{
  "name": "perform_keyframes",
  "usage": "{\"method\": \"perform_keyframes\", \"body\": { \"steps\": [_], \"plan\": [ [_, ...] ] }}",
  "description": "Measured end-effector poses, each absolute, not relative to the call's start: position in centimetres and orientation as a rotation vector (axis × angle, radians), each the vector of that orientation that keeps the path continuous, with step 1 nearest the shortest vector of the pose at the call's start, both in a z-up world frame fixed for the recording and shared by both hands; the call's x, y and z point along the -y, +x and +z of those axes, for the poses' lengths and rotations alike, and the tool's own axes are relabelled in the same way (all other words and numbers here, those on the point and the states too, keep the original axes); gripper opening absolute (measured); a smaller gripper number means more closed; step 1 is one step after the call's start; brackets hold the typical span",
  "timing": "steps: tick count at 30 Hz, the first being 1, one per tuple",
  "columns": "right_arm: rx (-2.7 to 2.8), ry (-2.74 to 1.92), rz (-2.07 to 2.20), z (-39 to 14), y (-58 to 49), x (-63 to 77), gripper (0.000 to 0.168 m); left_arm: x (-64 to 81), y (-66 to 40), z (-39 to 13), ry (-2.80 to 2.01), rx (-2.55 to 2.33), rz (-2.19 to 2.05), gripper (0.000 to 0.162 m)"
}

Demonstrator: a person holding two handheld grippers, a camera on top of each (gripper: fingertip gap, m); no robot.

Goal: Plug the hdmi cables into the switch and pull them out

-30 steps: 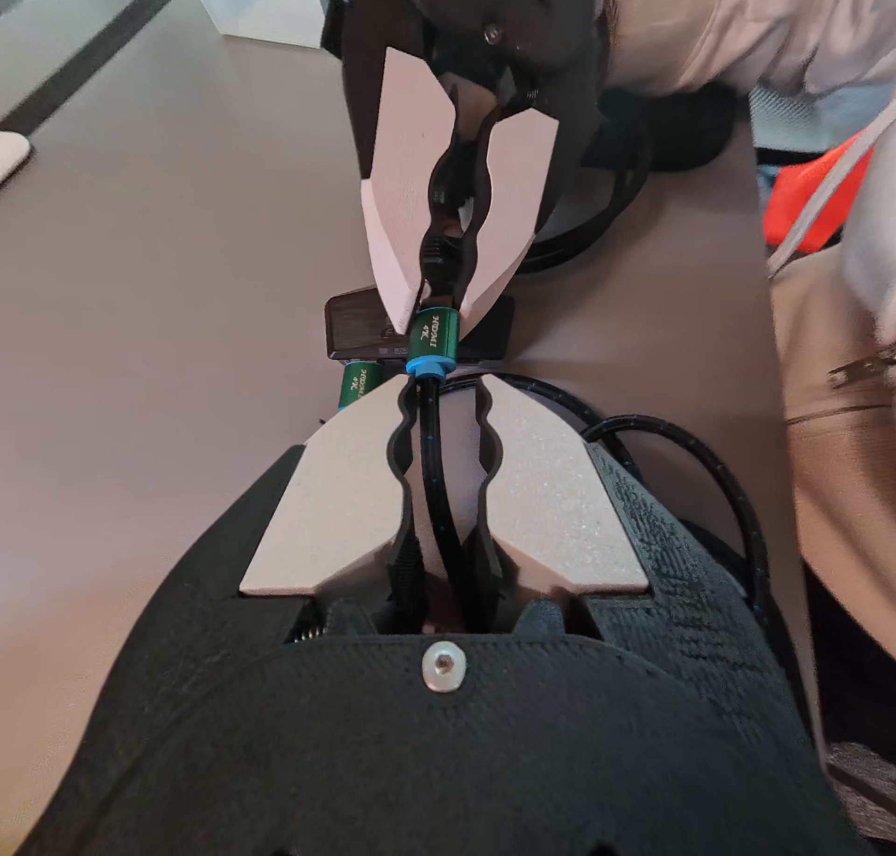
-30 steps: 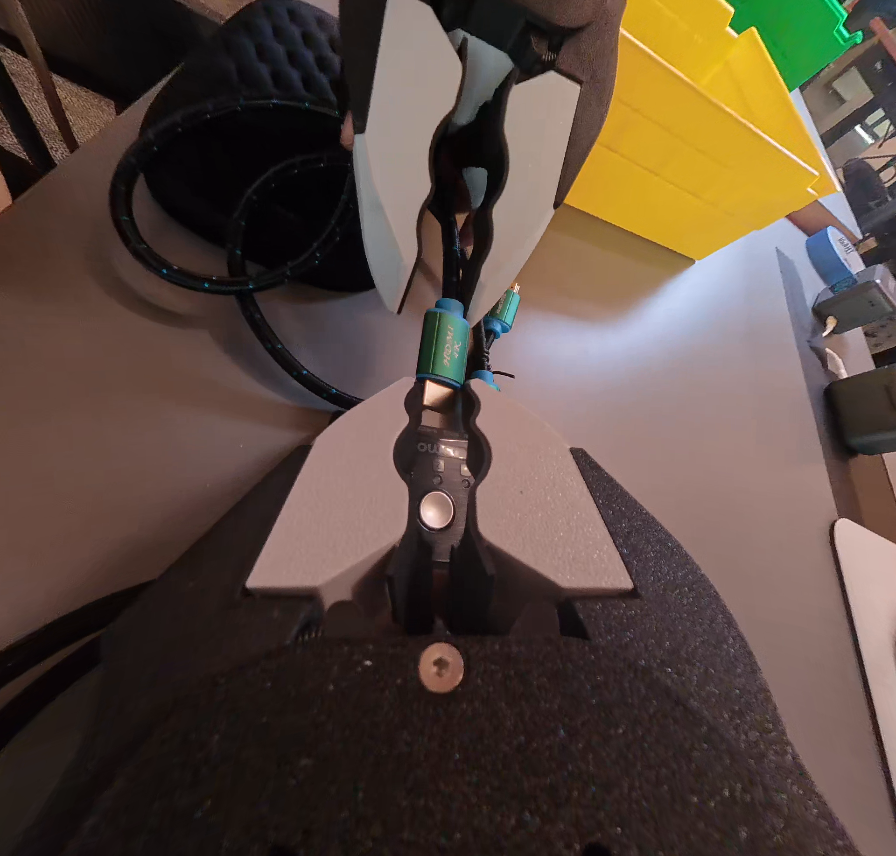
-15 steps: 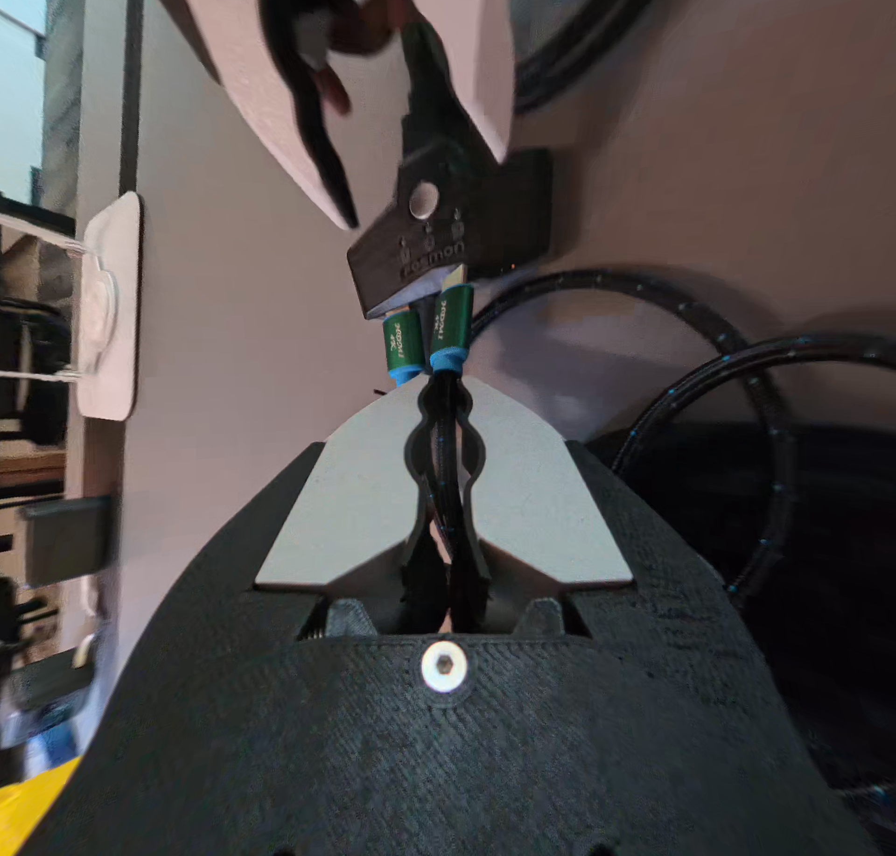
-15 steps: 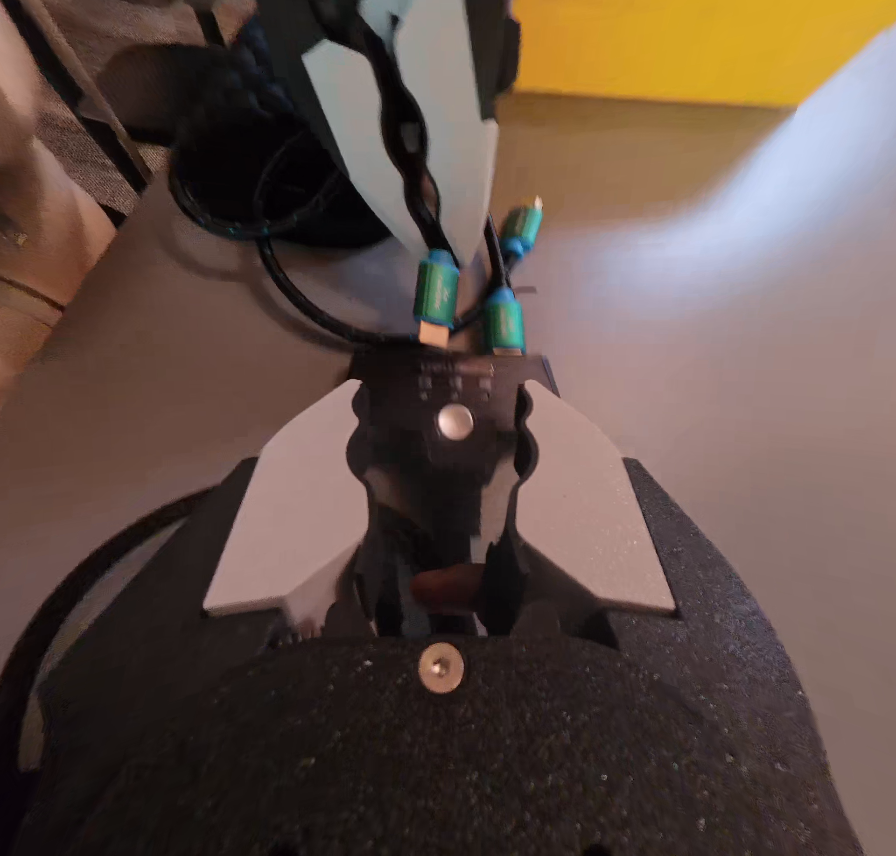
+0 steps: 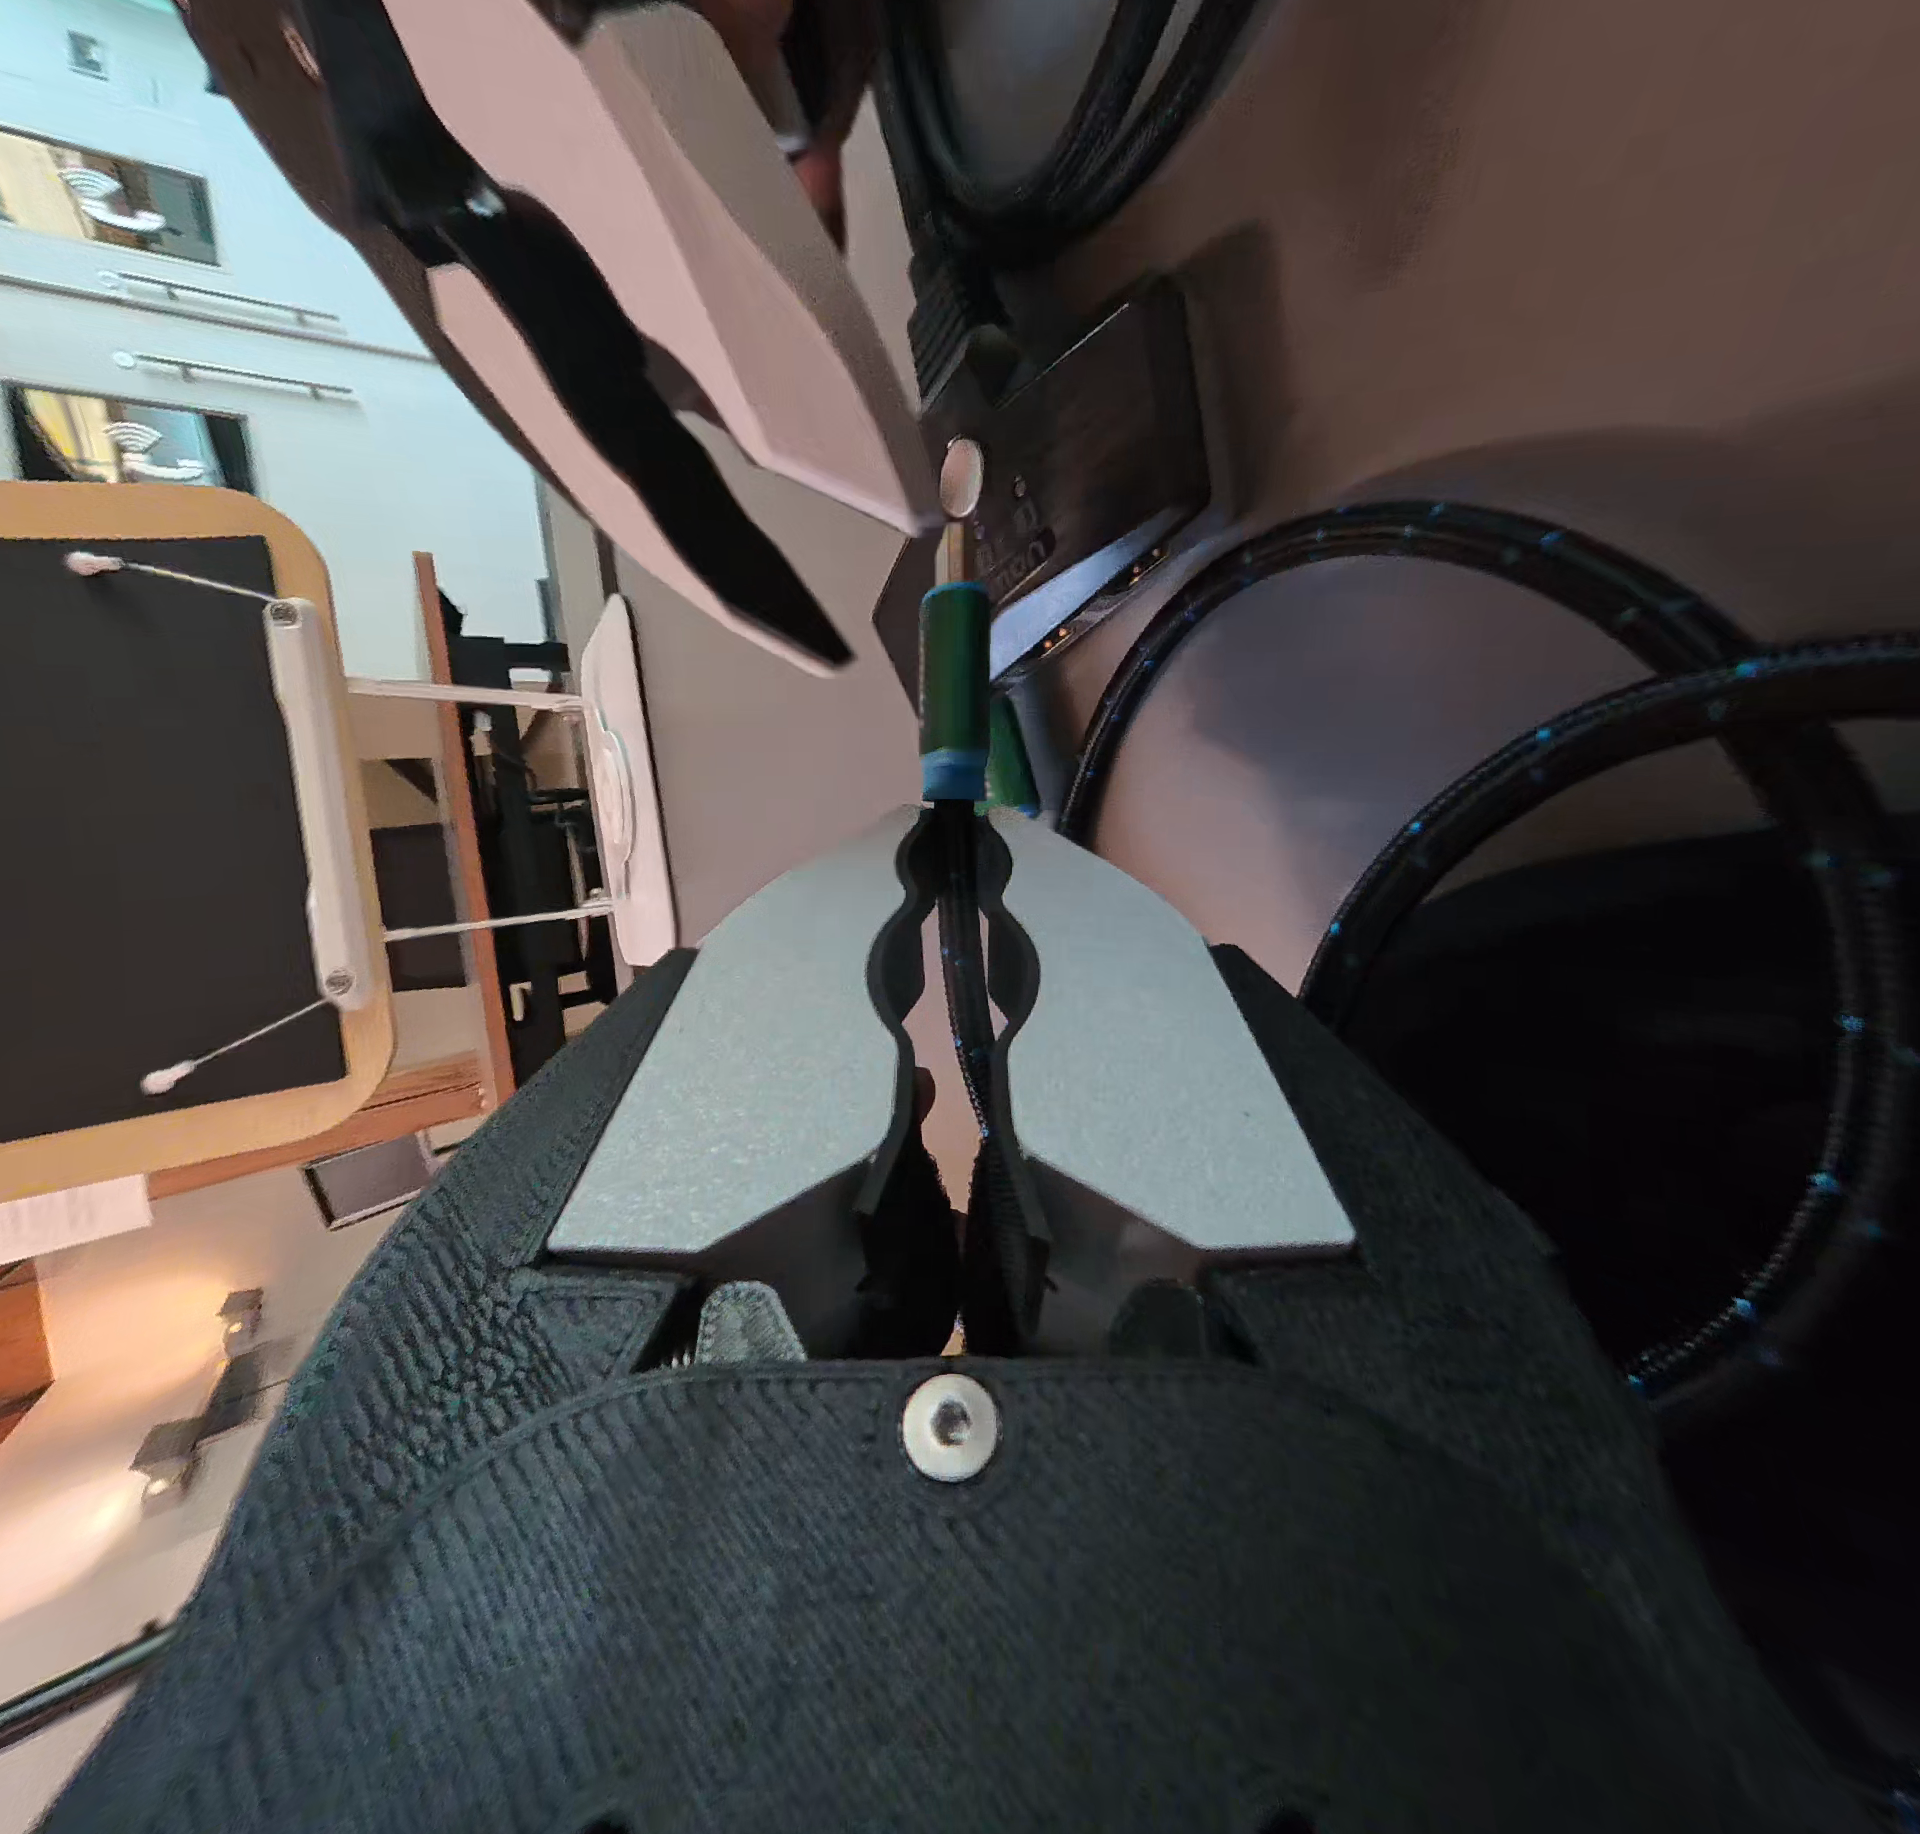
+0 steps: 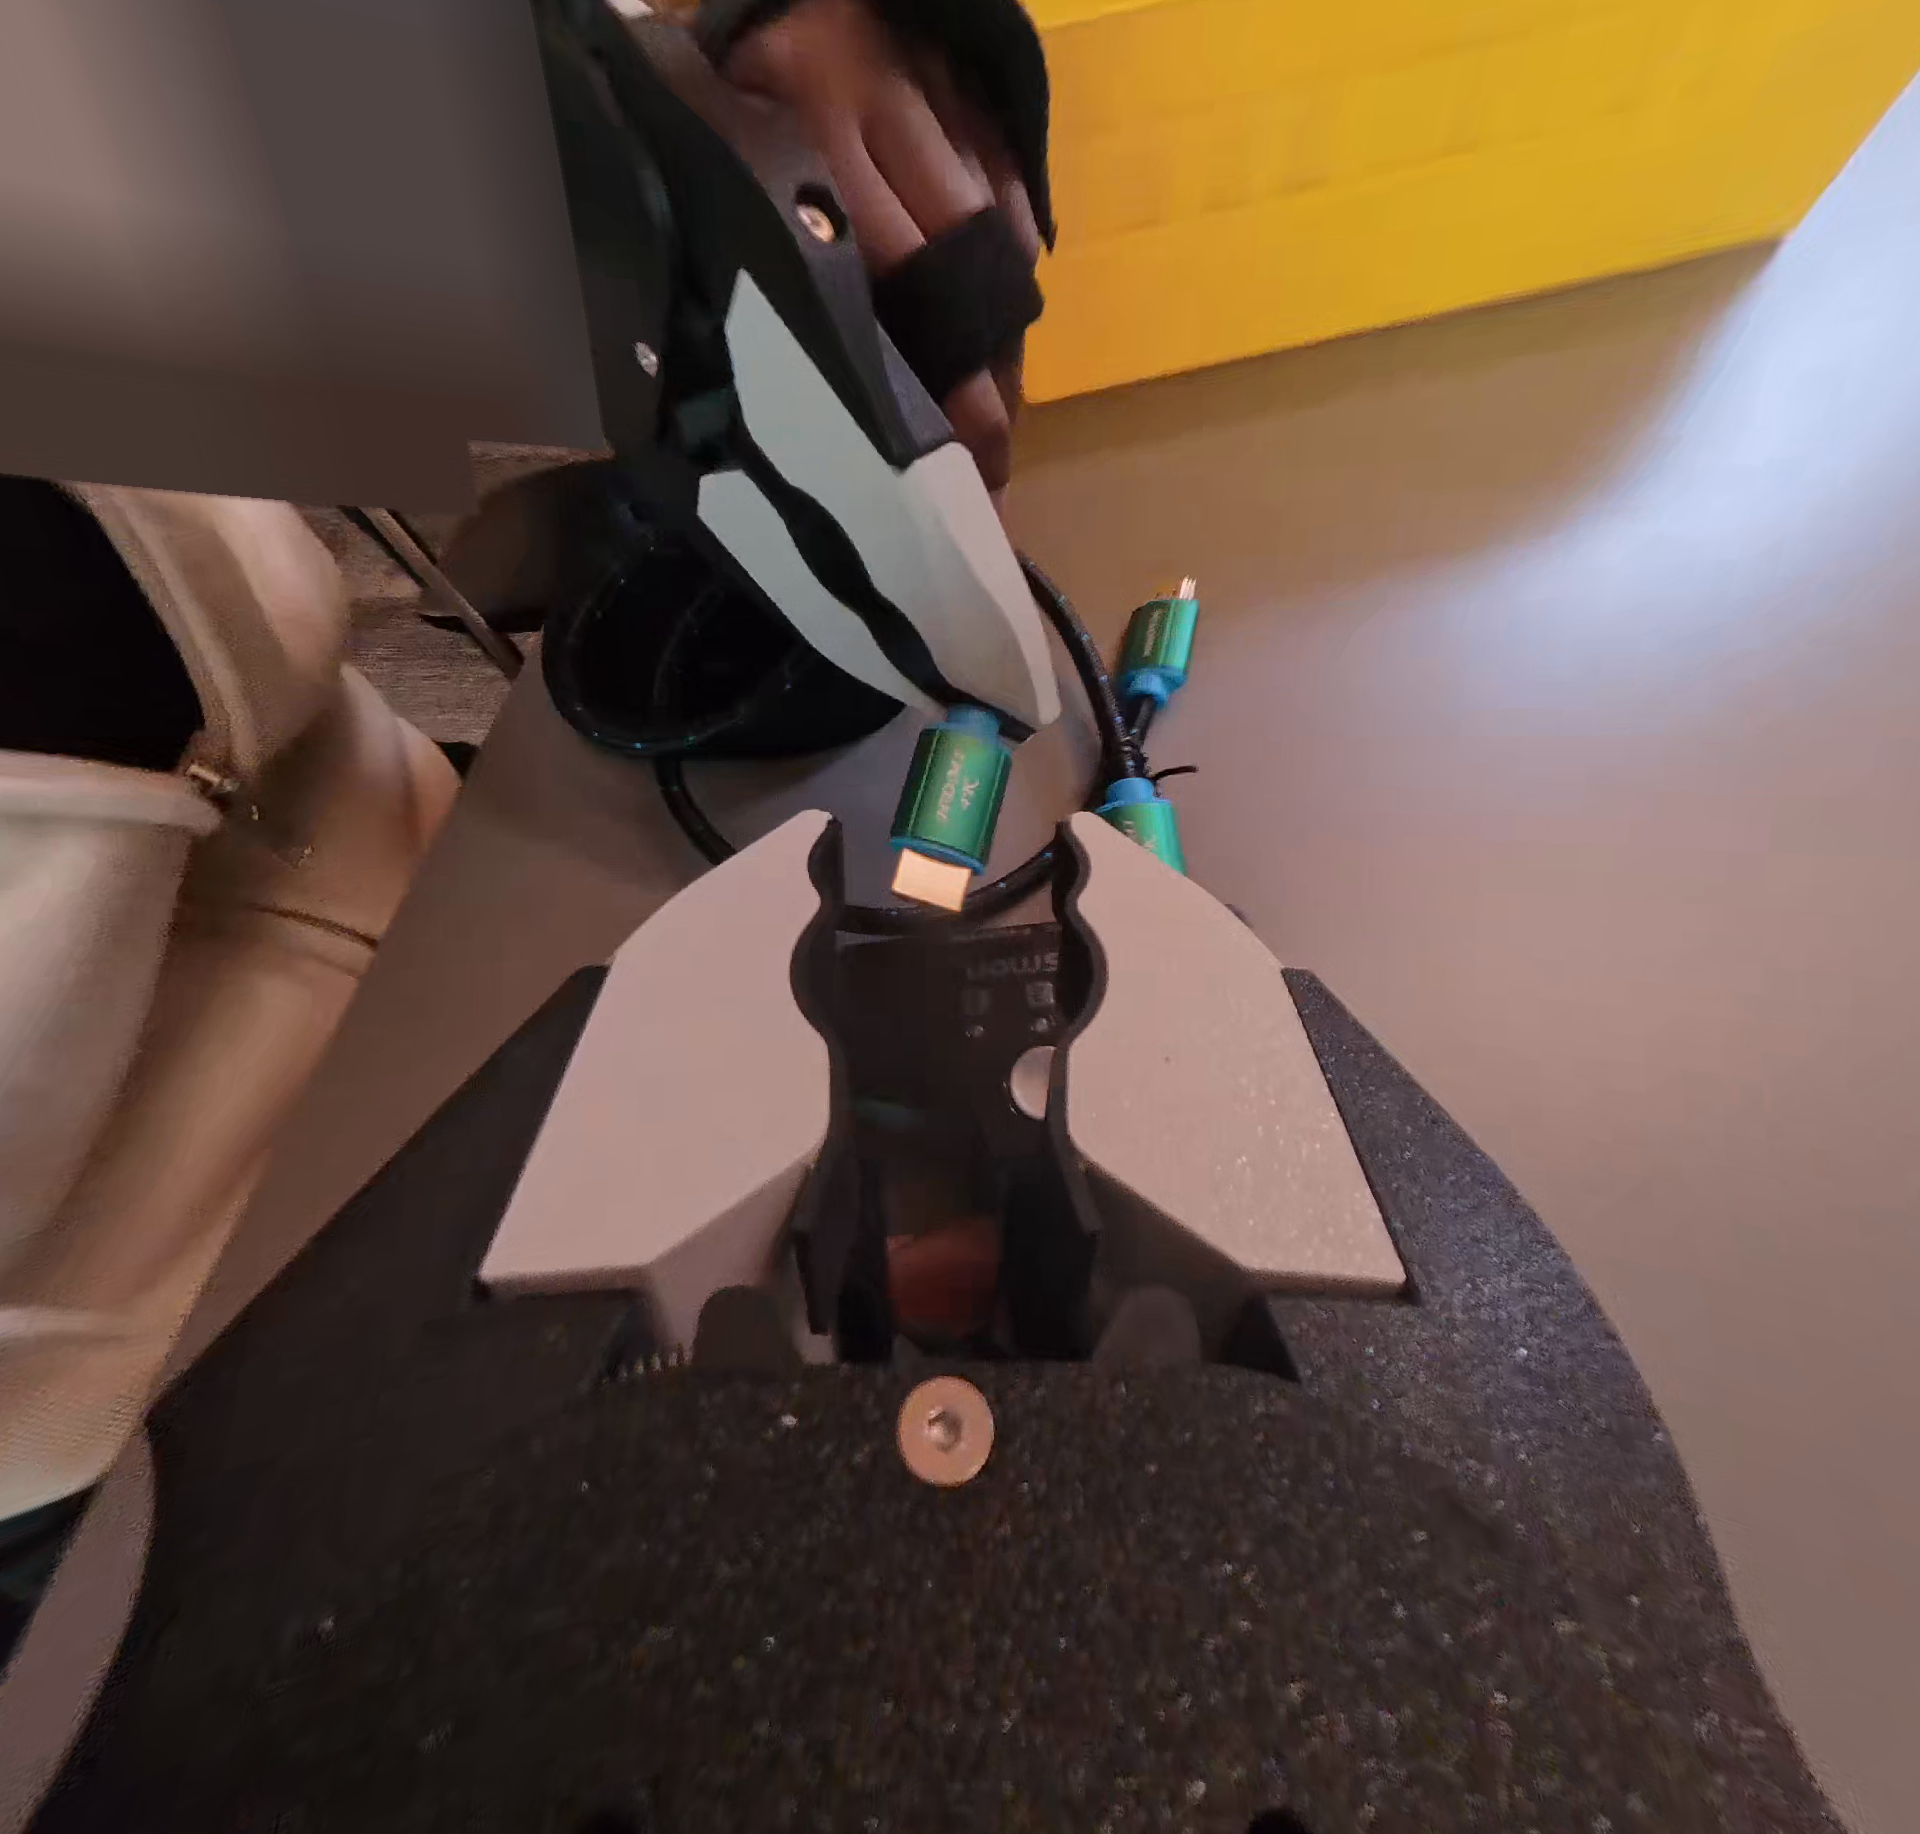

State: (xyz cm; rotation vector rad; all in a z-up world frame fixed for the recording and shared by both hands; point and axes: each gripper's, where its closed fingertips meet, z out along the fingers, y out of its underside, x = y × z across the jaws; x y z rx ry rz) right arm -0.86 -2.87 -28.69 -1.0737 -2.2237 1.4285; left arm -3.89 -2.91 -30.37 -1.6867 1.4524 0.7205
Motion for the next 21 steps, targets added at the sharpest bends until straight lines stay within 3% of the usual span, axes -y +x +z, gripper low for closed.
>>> {"method": "perform_keyframes", "body": {
  "steps": [2, 3, 6, 7, 10, 13, 15, 21],
  "plan": [
    [2.256, -1.143, 1.437, -29.5, -1.3, 3.7, 0.034, 2.8, -3.9, -30.2, -1.679, -1.448, 0.737, 0.007],
    [2.247, -1.165, 1.447, -29.7, -1.6, 4.0, 0.022, 2.9, -3.8, -30.2, -1.681, -1.446, 0.728, 0.007],
    [2.194, -1.095, 1.421, -29.1, -1.9, 3.9, 0.021, 3.1, -3.9, -29.7, -1.71, -1.344, 0.642, 0.007],
    [2.17, -1.045, 1.416, -28.6, -1.9, 3.8, 0.021, 3.2, -3.9, -29.2, -1.741, -1.269, 0.558, 0.008],
    [2.11, -0.793, 1.302, -27.2, -1.9, 3.6, 0.02, 3.9, -4.7, -26.6, -1.848, -0.957, 0.234, 0.032],
    [2.074, -0.538, 1.045, -27.2, -2.1, 3.6, 0.019, 4.7, -4.1, -24.2, -1.865, -0.693, -0.184, 0.038],
    [2.046, -0.395, 0.881, -27.5, -2.1, 3.5, 0.007, 5.1, -3.8, -24.4, -1.901, -0.65, -0.34, 0.037],
    [2.05, -0.473, 0.916, -28.2, -2.0, 3.0, 0.003, 5.4, -4.4, -29.0, -2.093, -0.827, -0.092, 0.034]
  ]
}}
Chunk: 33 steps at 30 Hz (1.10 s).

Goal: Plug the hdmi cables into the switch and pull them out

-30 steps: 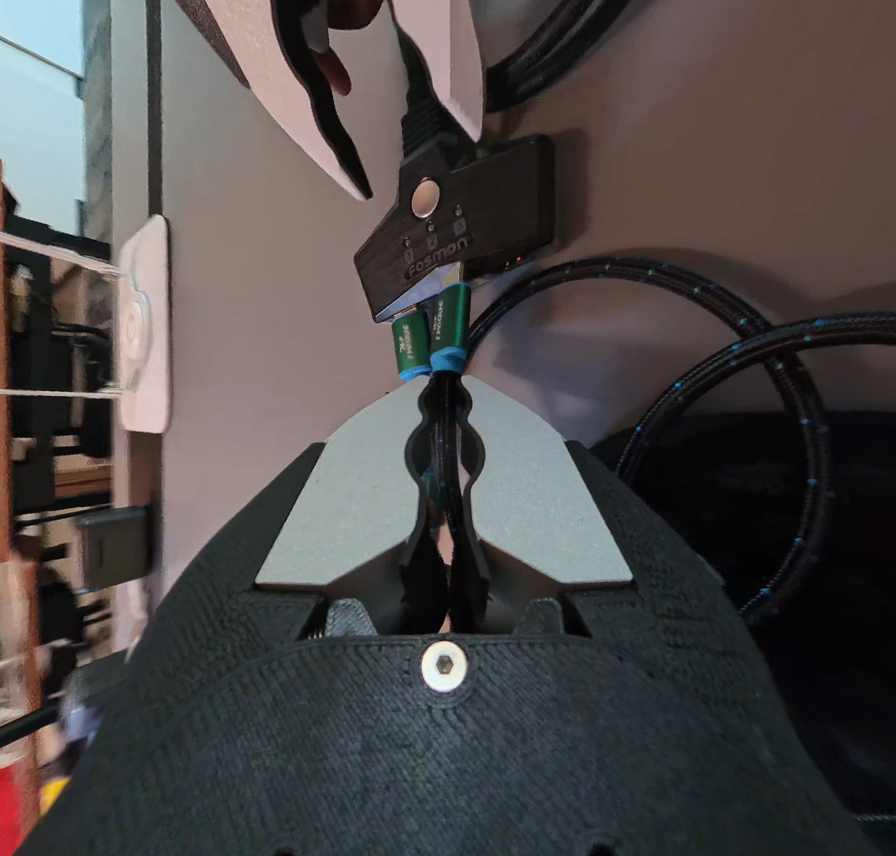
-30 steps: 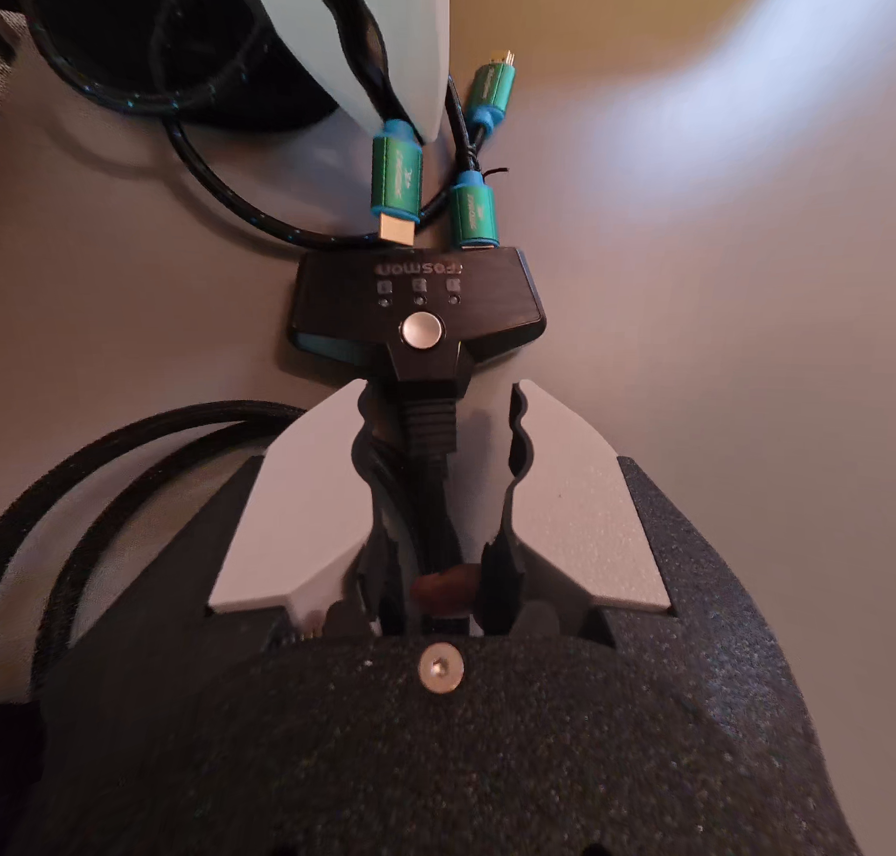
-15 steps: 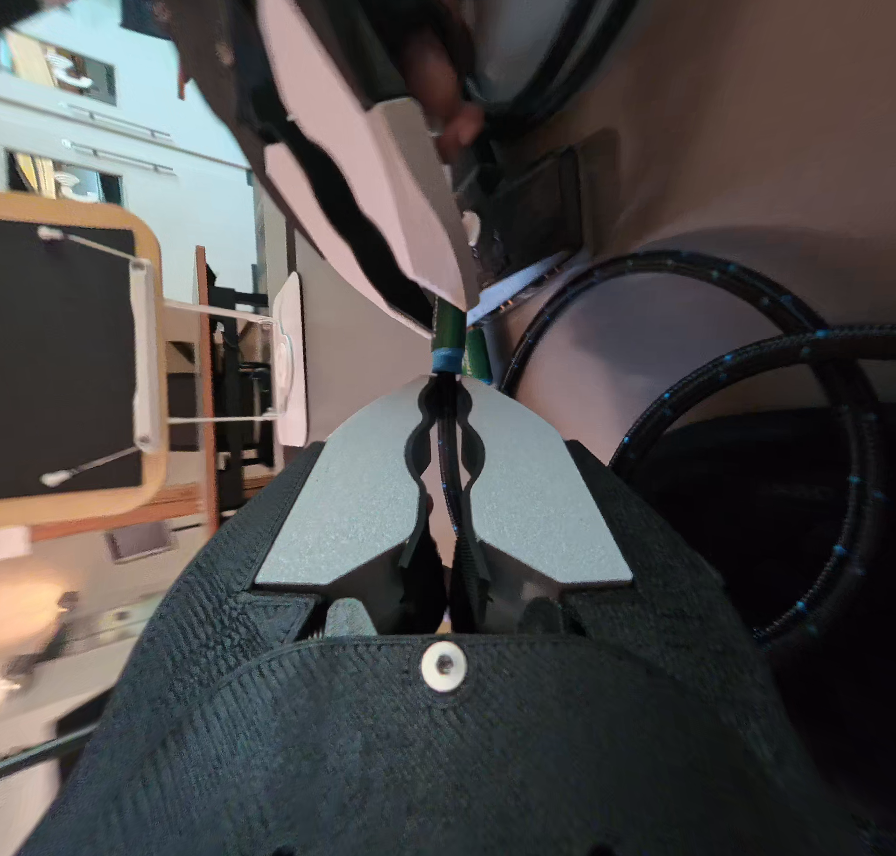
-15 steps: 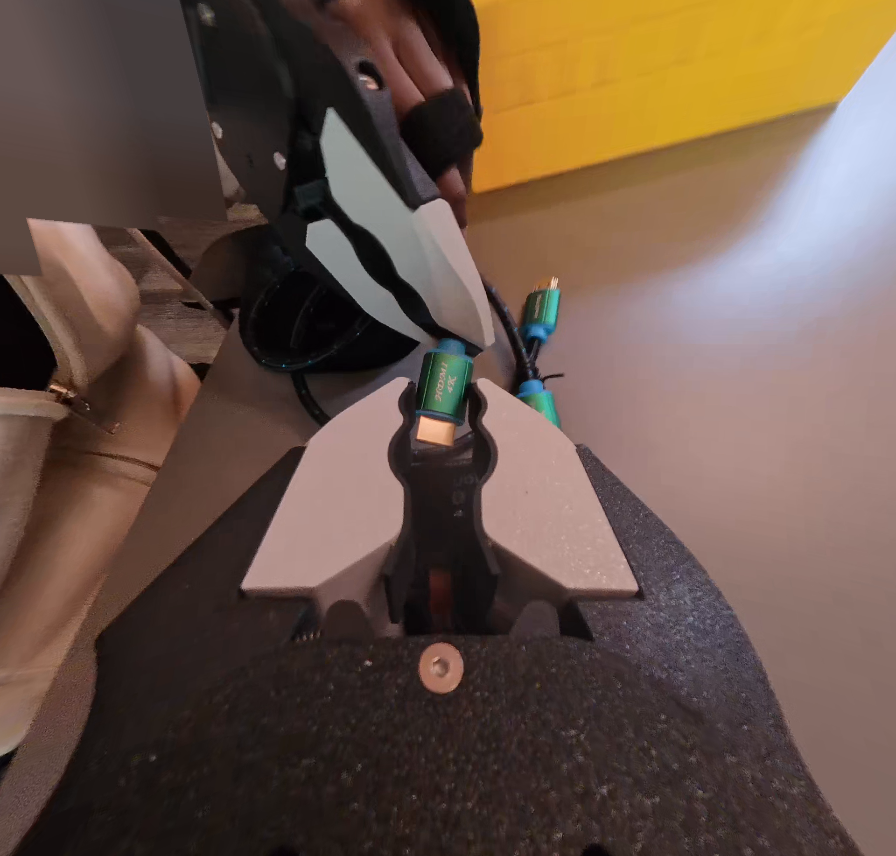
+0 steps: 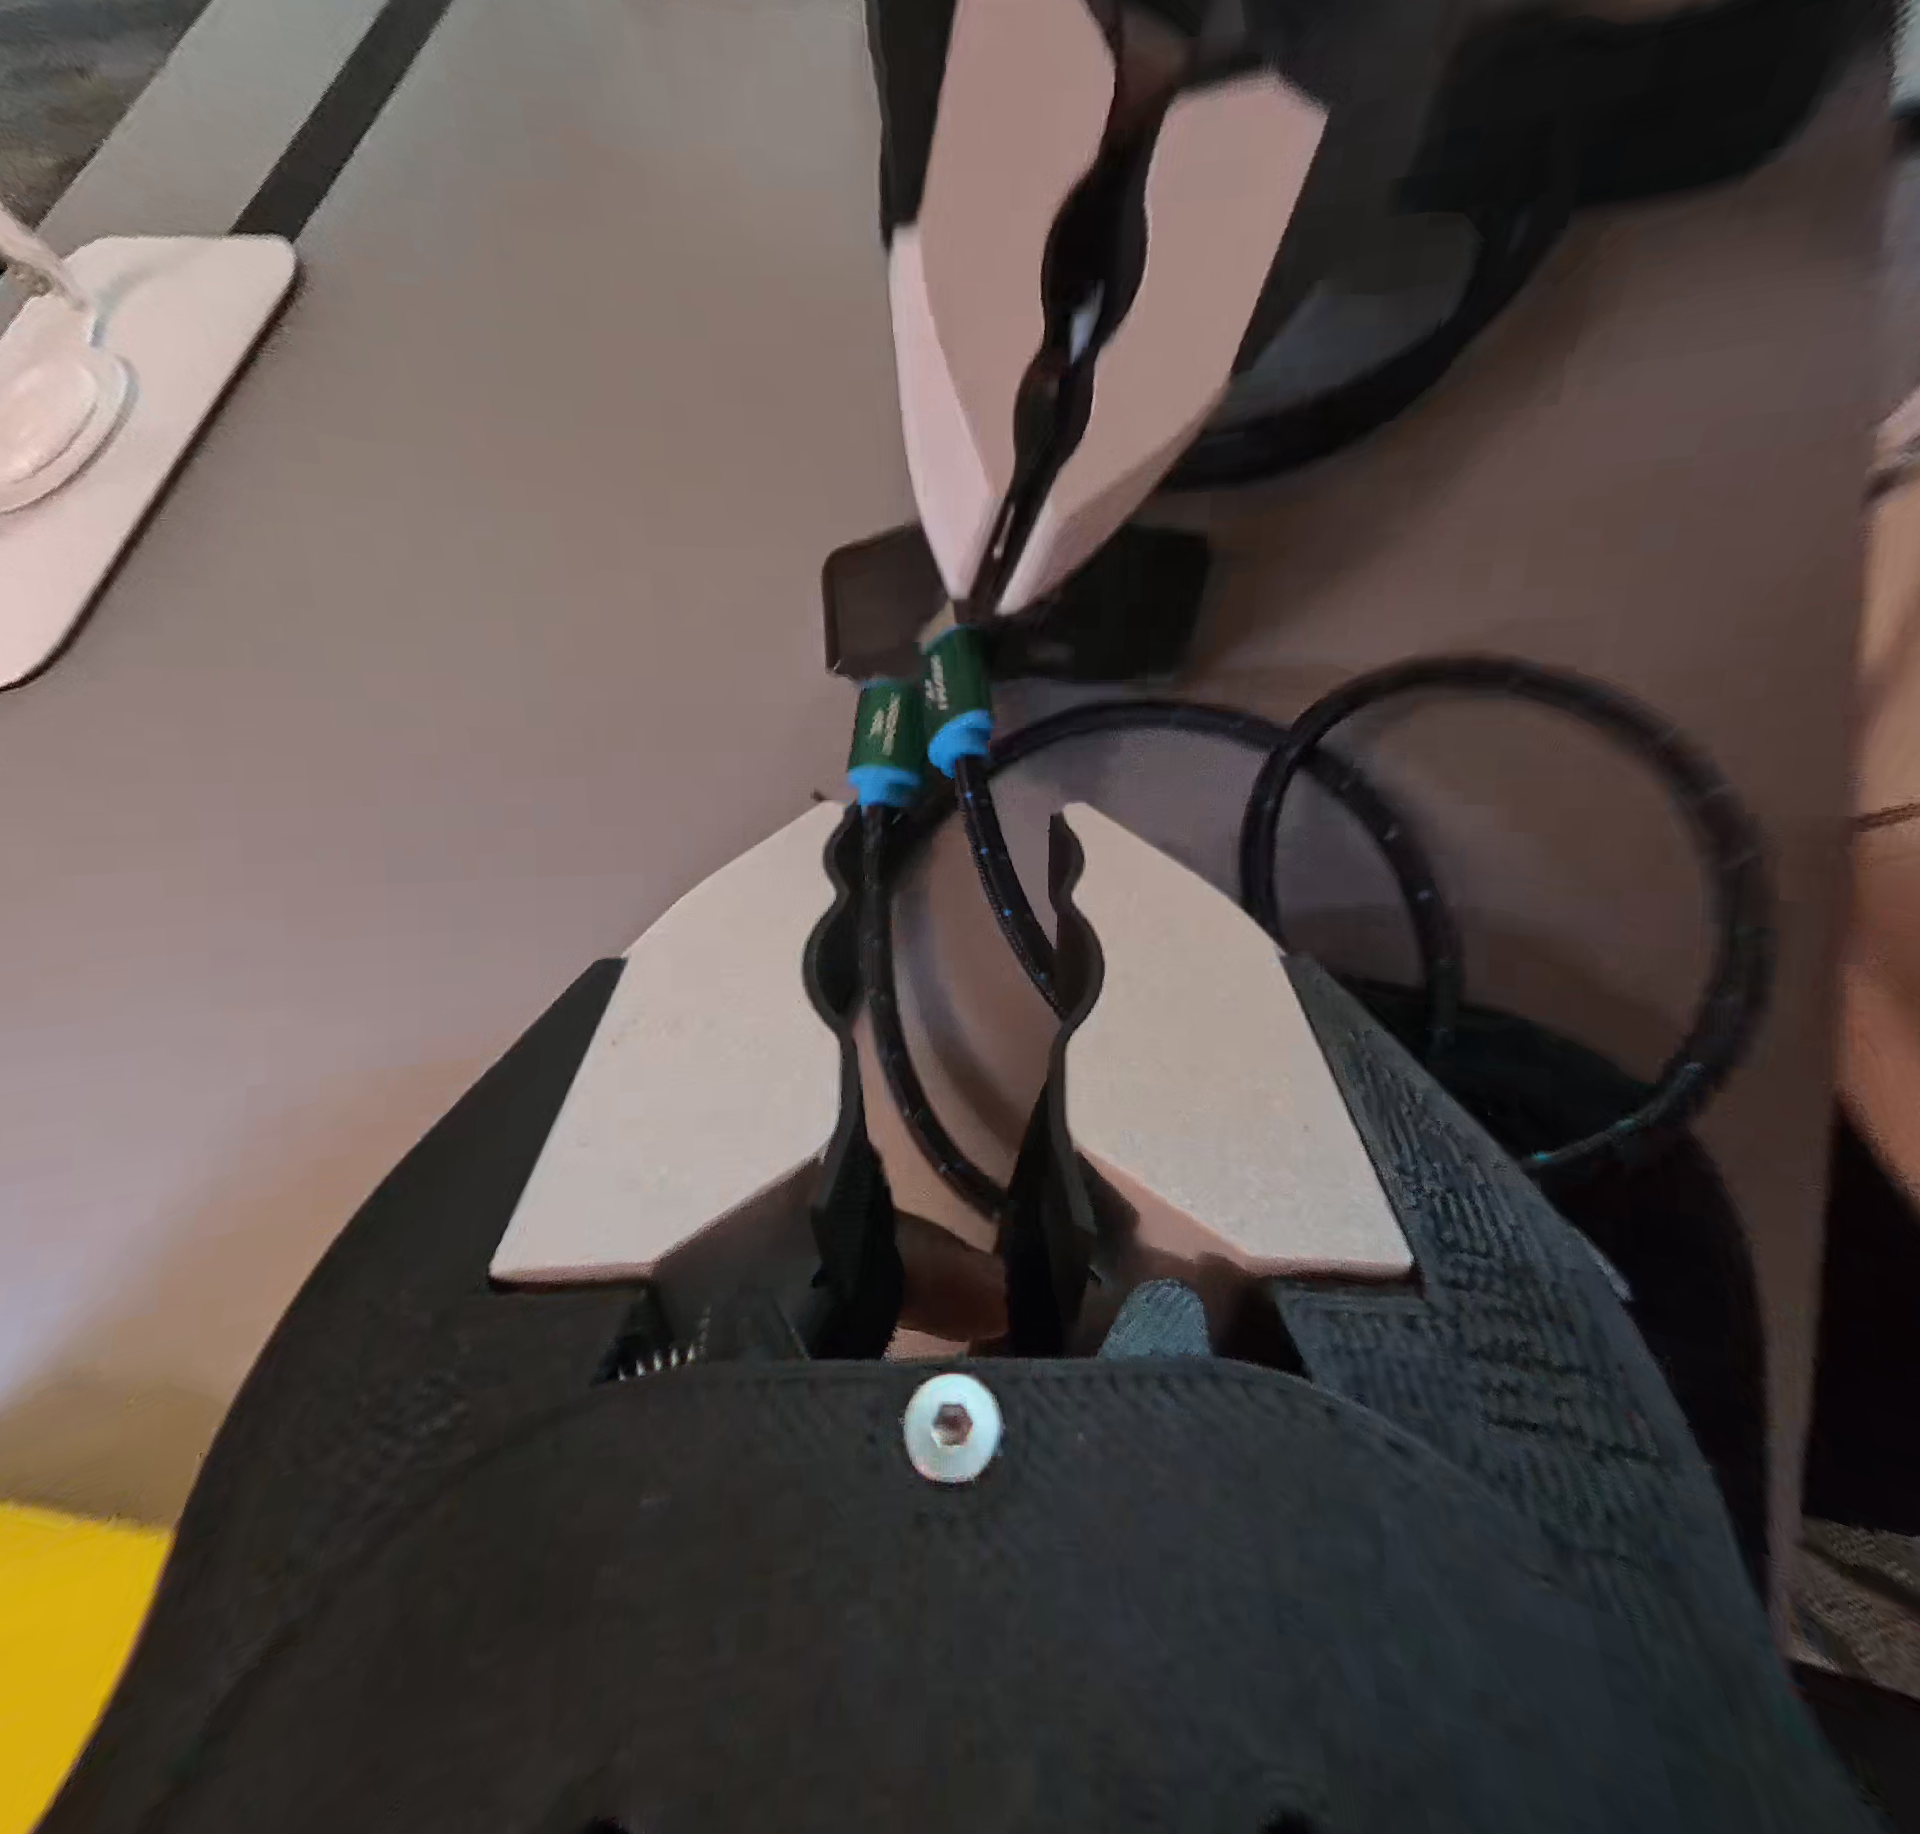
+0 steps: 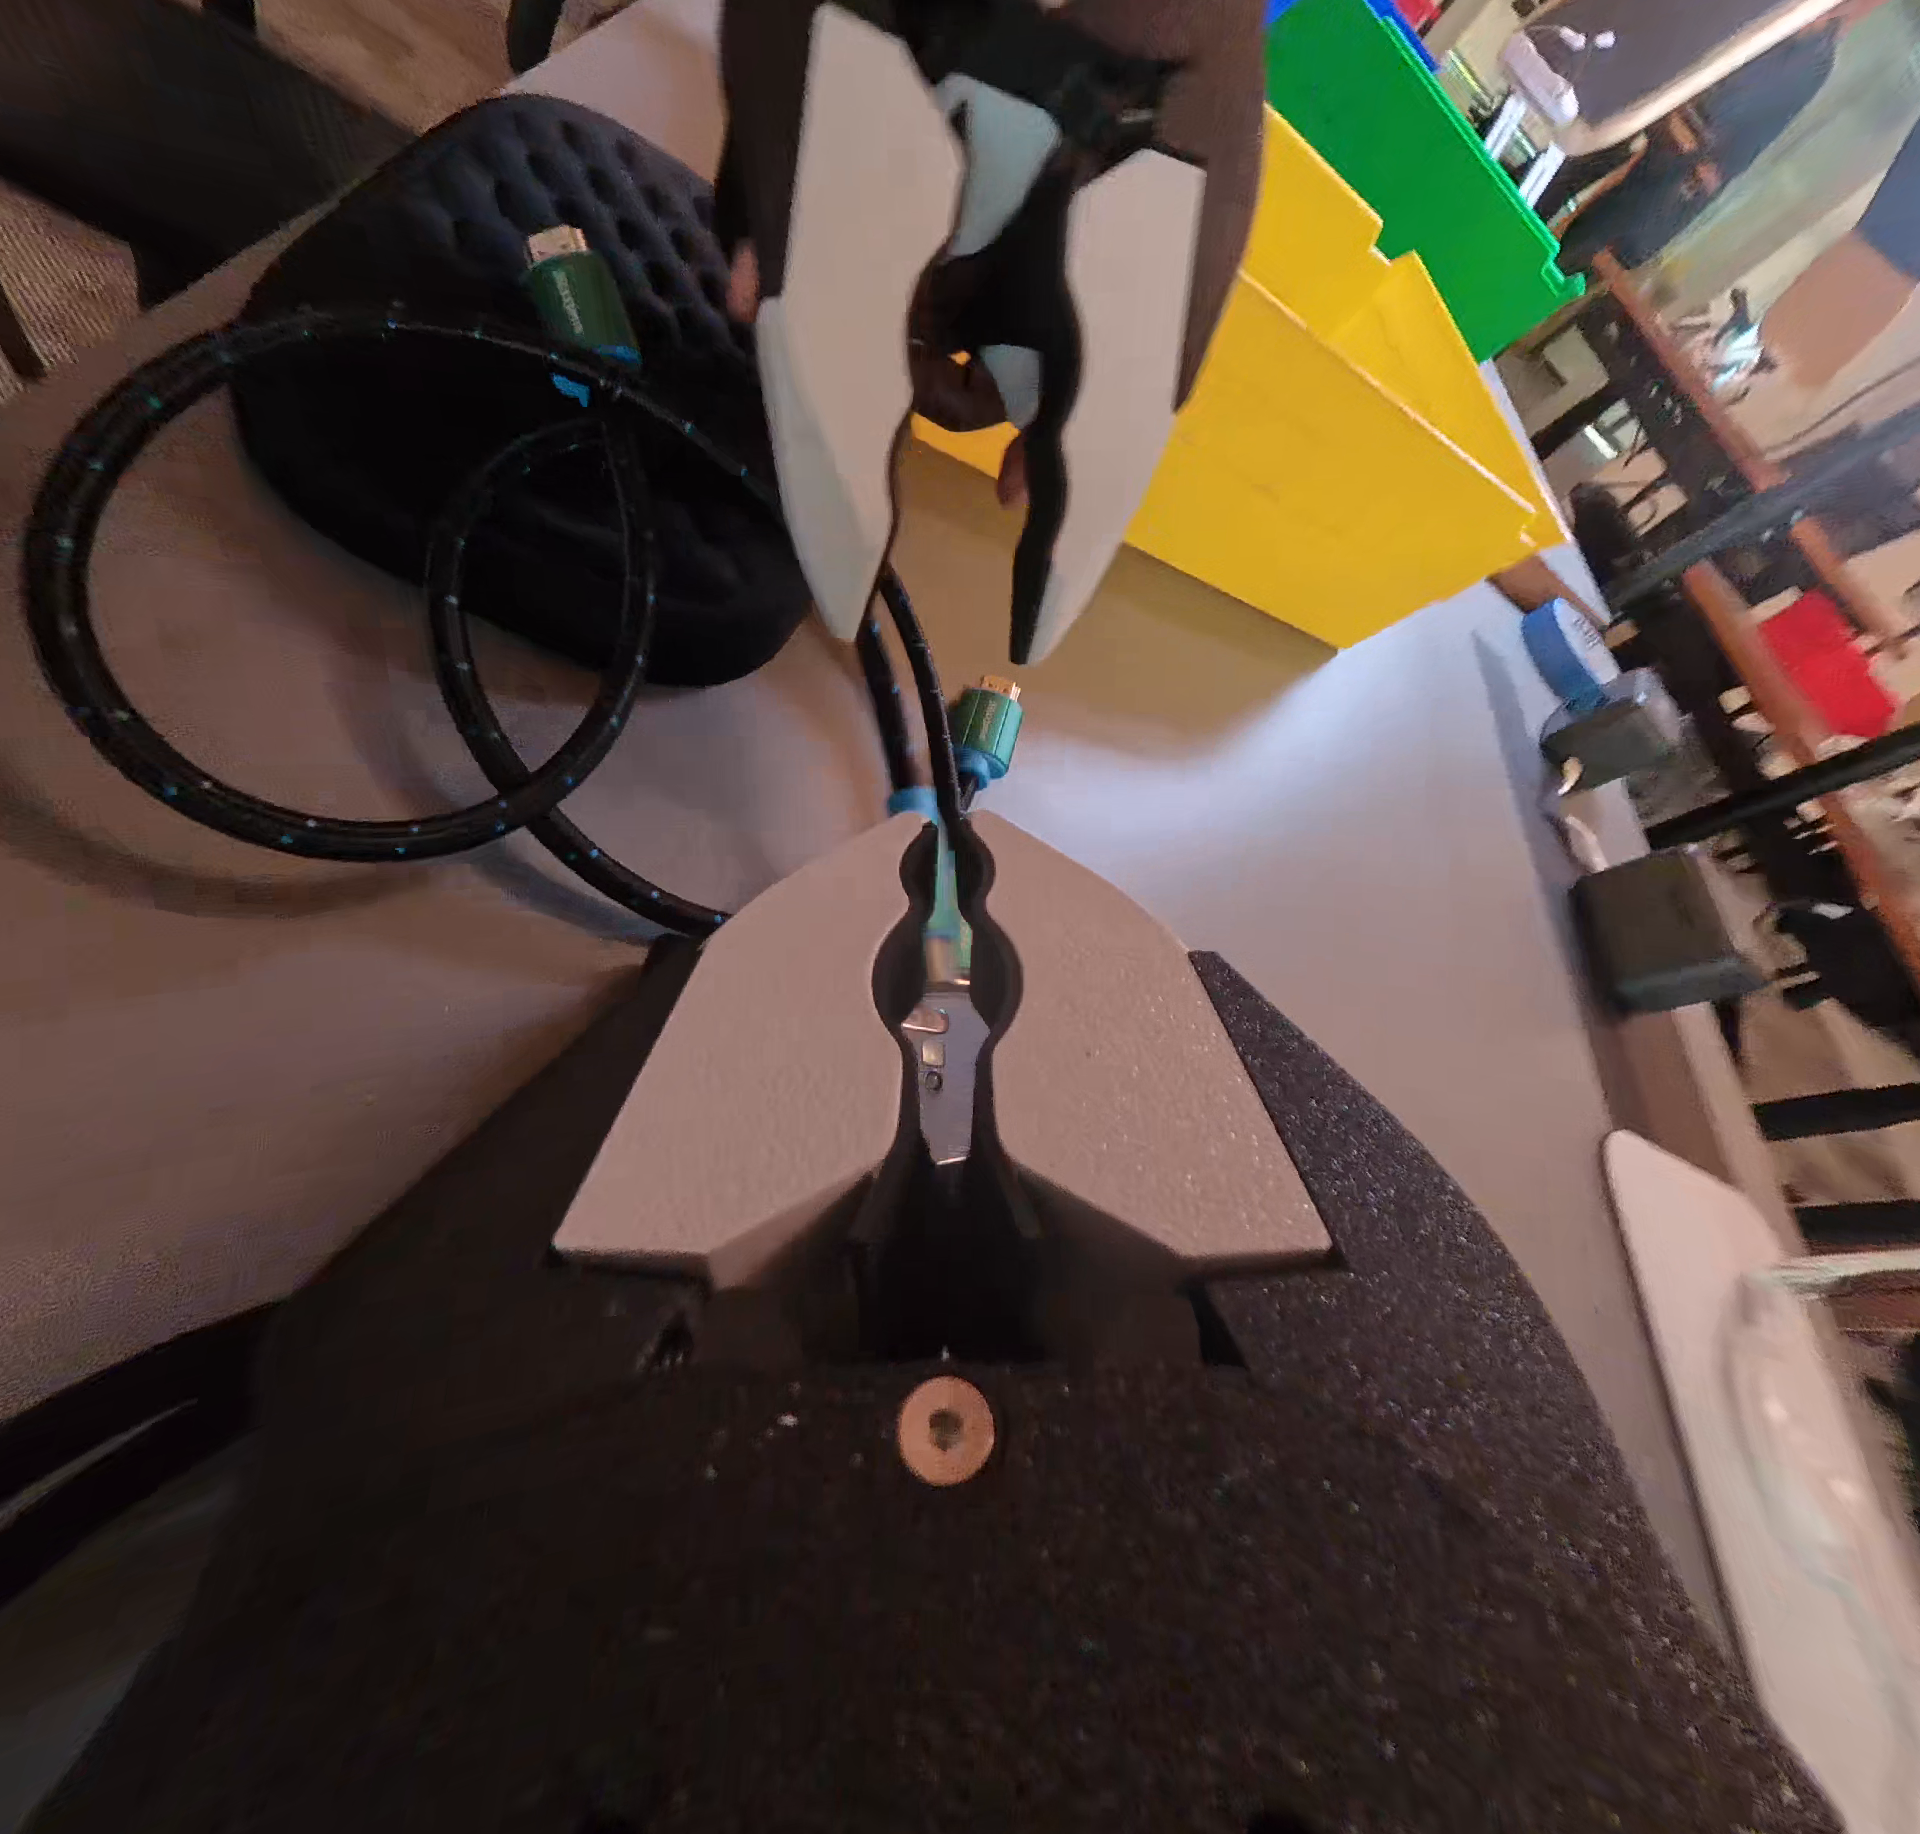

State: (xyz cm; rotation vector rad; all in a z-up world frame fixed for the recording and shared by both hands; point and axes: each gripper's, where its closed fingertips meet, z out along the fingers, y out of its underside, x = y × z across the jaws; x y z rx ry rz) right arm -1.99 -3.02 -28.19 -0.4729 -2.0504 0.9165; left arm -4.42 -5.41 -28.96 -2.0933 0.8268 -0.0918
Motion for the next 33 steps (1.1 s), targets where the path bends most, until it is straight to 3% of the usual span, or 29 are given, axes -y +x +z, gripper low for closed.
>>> {"method": "perform_keyframes", "body": {
  "steps": [8, 14, 18, 20, 21, 25, 28, 33],
  "plan": [
    [2.022, -0.576, 1.036, -27.5, -1.9, 2.6, 0.007, 7.5, -5.9, -28.7, -2.149, -0.667, 0.012, 0.034],
    [2.22, -0.607, 1.022, -29.4, -2.3, 4.4, 0.041, 13.8, -4.7, -29.7, -2.244, -0.749, -0.075, 0.039],
    [2.369, -0.581, 0.872, -31.3, -4.3, 5.6, 0.037, 14.5, -4.1, -31.8, -2.323, -0.746, 0.016, 0.04],
    [2.406, -0.563, 0.722, -32.5, -5.3, 5.4, 0.011, 14.6, -3.7, -32.2, -2.298, -0.833, 0.132, 0.031],
    [2.398, -0.522, 0.66, -32.6, -5.6, 5.4, 0.008, 14.7, -3.8, -32.1, -2.296, -0.852, 0.188, 0.024],
    [2.262, -0.581, 0.59, -30.3, -5.9, 3.0, 0.007, 15.2, -5.7, -29.9, -2.17, -0.912, 0.528, 0.022],
    [2.165, -0.724, 0.494, -29.7, -6.1, -2.0, 0.008, 15.8, -5.6, -27.6, -2.071, -0.899, 0.523, 0.021],
    [2.032, -0.884, 0.486, -28.3, -5.8, -8.4, 0.009, 19.7, -7.8, -28.2, -2.181, -0.937, 0.436, 0.017]
  ]
}}
